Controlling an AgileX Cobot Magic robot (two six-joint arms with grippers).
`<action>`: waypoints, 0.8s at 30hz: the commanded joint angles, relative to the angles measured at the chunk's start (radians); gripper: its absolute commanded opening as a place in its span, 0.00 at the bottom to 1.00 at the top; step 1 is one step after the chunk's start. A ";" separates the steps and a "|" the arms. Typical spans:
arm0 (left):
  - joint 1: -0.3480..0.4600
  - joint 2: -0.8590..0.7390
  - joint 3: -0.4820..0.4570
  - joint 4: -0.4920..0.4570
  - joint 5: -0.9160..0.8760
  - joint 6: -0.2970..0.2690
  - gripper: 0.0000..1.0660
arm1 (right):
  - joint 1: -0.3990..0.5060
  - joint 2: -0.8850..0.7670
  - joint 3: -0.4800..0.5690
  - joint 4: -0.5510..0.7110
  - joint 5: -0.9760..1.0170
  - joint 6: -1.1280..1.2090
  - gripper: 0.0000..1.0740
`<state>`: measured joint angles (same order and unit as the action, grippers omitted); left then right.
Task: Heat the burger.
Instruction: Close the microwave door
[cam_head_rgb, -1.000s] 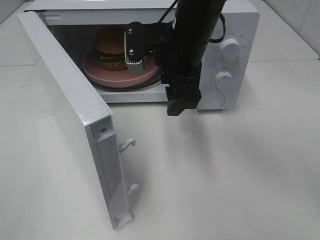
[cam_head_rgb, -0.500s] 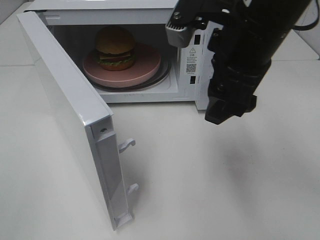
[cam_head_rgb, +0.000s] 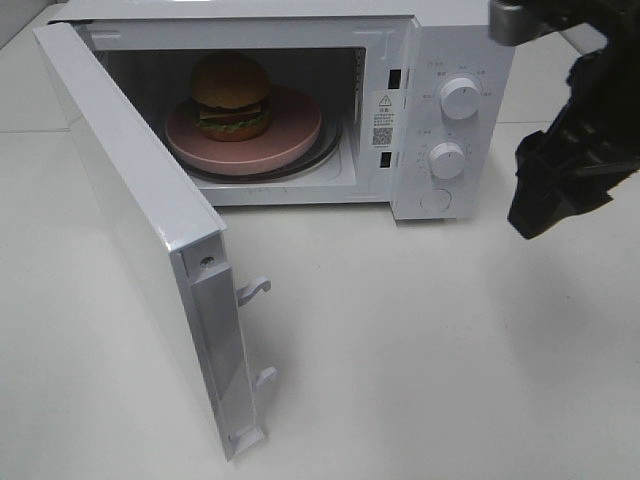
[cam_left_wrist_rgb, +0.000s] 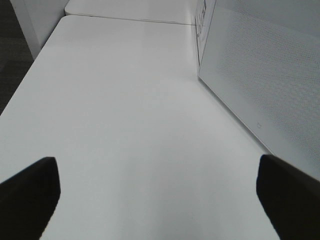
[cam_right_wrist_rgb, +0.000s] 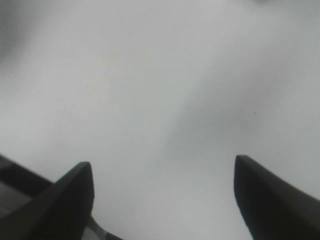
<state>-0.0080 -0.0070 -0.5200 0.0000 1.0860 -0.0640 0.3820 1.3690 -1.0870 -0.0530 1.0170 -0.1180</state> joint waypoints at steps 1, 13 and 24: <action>-0.004 -0.003 0.004 -0.011 -0.015 0.000 0.96 | -0.148 -0.014 0.035 -0.017 -0.068 0.150 0.71; -0.004 -0.003 0.004 -0.011 -0.015 0.000 0.96 | -0.407 -0.053 0.139 -0.026 -0.126 0.200 0.71; -0.004 -0.003 0.004 -0.011 -0.015 0.000 0.96 | -0.407 -0.423 0.303 -0.041 -0.077 0.200 0.71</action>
<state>-0.0080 -0.0070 -0.5200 0.0000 1.0860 -0.0640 -0.0180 0.9600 -0.7920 -0.0880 0.9270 0.0770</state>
